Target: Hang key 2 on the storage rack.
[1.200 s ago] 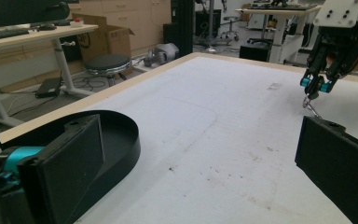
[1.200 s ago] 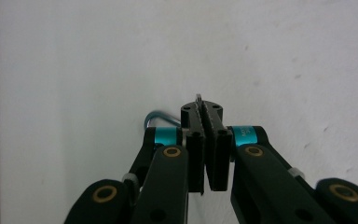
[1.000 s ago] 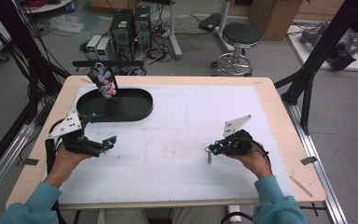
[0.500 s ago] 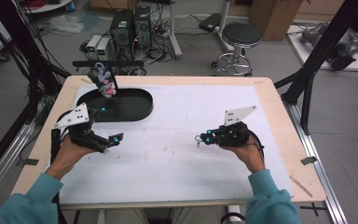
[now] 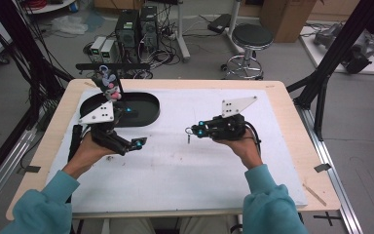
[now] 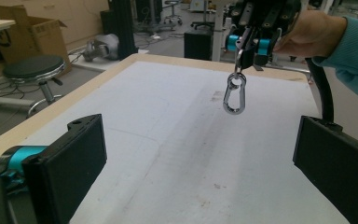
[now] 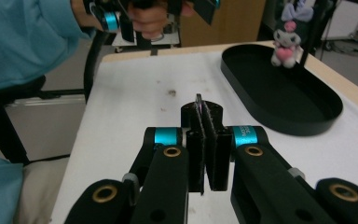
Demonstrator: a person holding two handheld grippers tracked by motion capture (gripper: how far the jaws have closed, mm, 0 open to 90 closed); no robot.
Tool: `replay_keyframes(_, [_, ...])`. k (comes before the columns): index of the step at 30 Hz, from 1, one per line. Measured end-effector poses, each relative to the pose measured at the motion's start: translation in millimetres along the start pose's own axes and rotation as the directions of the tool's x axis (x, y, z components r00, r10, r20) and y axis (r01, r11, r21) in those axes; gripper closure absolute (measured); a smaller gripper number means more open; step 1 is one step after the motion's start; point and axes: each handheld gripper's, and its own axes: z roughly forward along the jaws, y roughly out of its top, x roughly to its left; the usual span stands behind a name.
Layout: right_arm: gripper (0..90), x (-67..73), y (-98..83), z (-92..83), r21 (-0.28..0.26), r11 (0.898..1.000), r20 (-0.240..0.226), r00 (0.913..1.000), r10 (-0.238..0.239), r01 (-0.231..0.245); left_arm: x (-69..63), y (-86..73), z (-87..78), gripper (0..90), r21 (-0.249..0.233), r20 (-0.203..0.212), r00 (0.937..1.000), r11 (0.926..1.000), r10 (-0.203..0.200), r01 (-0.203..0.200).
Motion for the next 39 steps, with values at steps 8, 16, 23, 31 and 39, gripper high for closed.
replay_keyframes(8, [88.7, 0.1, 15.0, 13.7, -0.027, 0.999, -0.036, 0.9992, -0.017, 0.016, -3.6, 7.0, 16.5, 3.0, -0.002, 0.051, 0.9987, 1.0, 0.007, -0.007])
replay_keyframes(16, [88.7, 0.2, 25.6, 24.5, -0.053, 0.998, -0.067, 0.9973, -0.03, 0.026, -8.5, 14.2, 28.7, 15.1, -0.014, 0.112, 0.9934, 0.9996, 0.026, -0.025])
replay_keyframes(23, [88.7, 1.4, 28.8, 29.2, -0.067, 0.997, -0.08, 0.9963, -0.031, 0.026, -11.4, 18.6, 36.4, 15.7, -0.004, 0.137, 0.9903, 0.9997, 0.022, -0.022])
replay_keyframes(31, [88.7, 2.9, 30.2, 31.6, -0.078, 0.996, -0.096, 0.9945, -0.042, 0.034, -12.9, 20.9, 38.0, 35.3, 0.0, 0.19, 0.9817, 0.9999, 0.012, -0.012])
replay_keyframes(39, [88.7, 4.9, 30.7, 36.3, -0.079, 0.996, -0.113, 0.9927, -0.04, 0.031, -13.1, 24.2, 37.6, 54.2, -0.002, 0.215, 0.9766, 1.0, 0.0, 0.0])
